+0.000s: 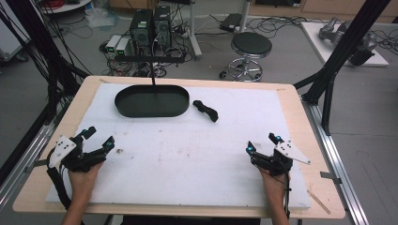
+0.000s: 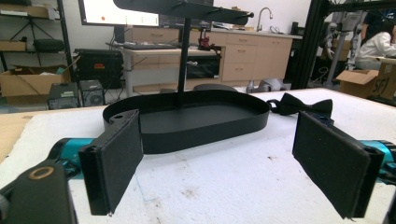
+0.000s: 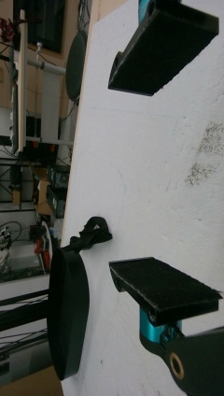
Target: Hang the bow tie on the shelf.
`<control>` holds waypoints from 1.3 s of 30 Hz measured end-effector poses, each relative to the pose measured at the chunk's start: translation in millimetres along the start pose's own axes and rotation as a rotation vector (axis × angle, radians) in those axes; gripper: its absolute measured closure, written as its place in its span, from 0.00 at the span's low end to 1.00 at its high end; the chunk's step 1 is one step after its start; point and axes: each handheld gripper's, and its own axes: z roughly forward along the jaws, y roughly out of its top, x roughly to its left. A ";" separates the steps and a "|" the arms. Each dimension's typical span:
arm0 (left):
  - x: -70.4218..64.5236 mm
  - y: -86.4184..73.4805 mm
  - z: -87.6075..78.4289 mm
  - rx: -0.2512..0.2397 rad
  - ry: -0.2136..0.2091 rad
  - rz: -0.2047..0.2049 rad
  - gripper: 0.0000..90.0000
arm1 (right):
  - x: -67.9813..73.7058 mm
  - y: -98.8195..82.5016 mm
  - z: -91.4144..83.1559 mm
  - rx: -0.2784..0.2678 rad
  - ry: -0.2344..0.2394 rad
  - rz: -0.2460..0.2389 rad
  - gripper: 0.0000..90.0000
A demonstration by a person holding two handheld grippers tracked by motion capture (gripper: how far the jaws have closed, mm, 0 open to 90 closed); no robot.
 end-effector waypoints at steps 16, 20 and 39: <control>0.0 -0.7 0.8 0.019 0.003 -0.008 0.18 | 2.6 -0.5 0.6 0.007 0.010 -0.018 0.12; 0.3 -0.8 1.2 0.024 -0.002 -0.004 0.18 | 3.0 -0.5 0.4 0.014 0.007 -0.017 0.12; 0.1 -1.5 2.5 0.034 0.006 -0.010 0.18 | 2.1 1.1 3.6 0.019 -0.002 -0.034 0.12</control>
